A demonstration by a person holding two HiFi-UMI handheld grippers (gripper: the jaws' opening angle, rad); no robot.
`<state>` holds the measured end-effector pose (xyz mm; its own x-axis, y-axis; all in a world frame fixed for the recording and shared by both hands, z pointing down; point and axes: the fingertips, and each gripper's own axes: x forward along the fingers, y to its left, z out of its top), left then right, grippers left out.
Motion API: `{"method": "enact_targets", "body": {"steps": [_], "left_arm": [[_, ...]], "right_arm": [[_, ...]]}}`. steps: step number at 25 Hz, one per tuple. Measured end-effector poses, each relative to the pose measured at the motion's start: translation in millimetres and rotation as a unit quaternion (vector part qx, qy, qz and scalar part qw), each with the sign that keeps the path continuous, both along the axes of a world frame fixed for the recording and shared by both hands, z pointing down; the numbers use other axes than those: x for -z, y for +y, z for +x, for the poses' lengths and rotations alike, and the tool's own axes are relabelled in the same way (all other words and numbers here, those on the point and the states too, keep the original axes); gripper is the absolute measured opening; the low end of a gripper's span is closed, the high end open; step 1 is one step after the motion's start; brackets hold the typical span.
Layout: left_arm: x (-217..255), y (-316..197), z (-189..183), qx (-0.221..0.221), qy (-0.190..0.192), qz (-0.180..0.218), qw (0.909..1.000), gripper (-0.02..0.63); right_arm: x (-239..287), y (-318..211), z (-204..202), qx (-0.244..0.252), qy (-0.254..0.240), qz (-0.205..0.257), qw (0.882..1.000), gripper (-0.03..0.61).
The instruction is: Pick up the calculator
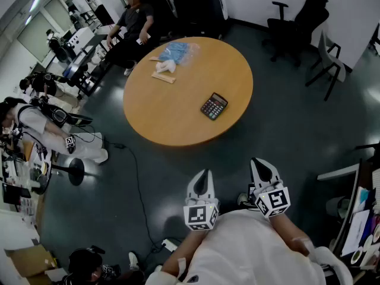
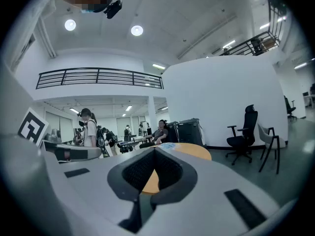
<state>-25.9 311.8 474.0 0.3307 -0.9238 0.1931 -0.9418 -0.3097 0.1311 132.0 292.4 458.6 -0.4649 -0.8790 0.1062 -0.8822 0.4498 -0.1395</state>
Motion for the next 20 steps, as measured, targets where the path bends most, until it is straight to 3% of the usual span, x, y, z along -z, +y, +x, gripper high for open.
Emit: {"method": "enact_targets", "body": {"steps": [20], "left_arm": [[-12,-12,27,0.027,0.005,-0.014,0.9995,0.006]], "right_arm": [[-25,-18,26,0.027,0.006,-0.025,0.999,0.015]]}}
